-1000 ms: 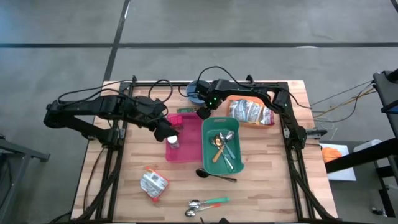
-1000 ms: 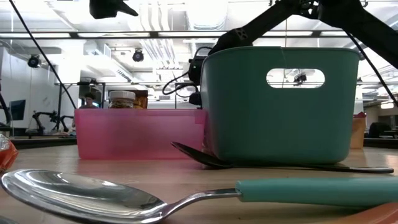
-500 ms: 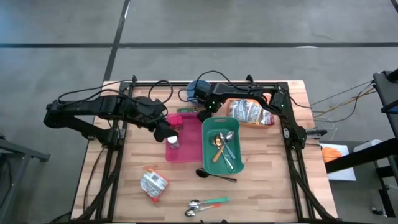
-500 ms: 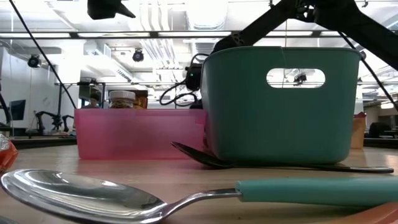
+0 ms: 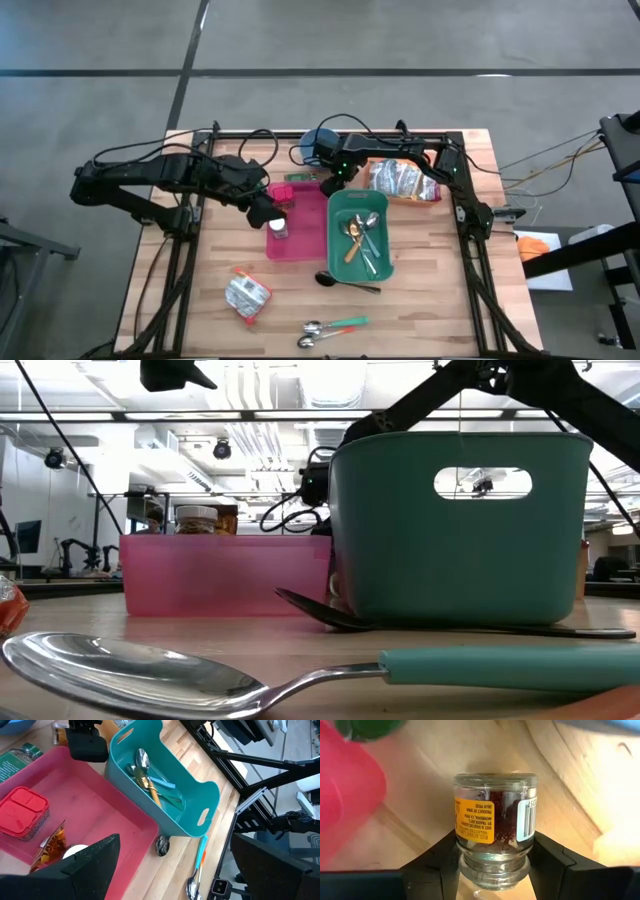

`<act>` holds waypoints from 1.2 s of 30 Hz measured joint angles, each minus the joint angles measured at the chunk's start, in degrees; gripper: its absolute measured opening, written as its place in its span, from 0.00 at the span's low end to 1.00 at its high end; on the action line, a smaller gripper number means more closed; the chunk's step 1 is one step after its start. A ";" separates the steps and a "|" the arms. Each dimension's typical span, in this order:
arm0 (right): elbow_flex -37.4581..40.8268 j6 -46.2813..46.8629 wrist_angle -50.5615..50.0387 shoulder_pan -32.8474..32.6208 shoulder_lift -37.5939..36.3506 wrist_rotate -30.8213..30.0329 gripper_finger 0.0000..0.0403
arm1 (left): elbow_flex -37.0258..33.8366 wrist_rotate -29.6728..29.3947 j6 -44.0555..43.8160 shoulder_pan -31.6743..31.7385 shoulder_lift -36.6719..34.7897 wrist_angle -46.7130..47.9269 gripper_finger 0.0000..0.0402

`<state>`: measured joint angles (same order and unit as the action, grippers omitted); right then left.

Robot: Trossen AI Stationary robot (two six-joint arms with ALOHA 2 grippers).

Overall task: Pick & Place Food Item
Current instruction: Put the brown spice bottle into the red bin

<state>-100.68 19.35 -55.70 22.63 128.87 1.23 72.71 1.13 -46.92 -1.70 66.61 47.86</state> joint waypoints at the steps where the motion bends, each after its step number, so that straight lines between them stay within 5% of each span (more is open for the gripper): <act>1: 0.01 -0.03 -0.31 0.00 -0.25 0.05 0.43 | 0.00 0.01 0.00 0.00 0.00 0.00 0.95; 13: -0.02 -2.88 -1.03 -0.31 -6.91 3.84 0.43 | 0.00 -0.01 -0.44 0.00 0.00 0.00 0.95; 23: -0.13 -7.16 -1.53 -1.97 -12.78 5.31 0.43 | 0.00 -1.51 -9.36 0.63 0.00 -0.02 0.95; 36: -0.13 -14.04 0.82 -9.93 -23.34 4.78 0.43 | 0.00 -1.64 -12.96 4.68 0.29 -5.68 0.95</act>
<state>-100.82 5.31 -54.87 12.70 105.53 6.02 72.71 -0.51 -59.87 2.98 66.90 42.18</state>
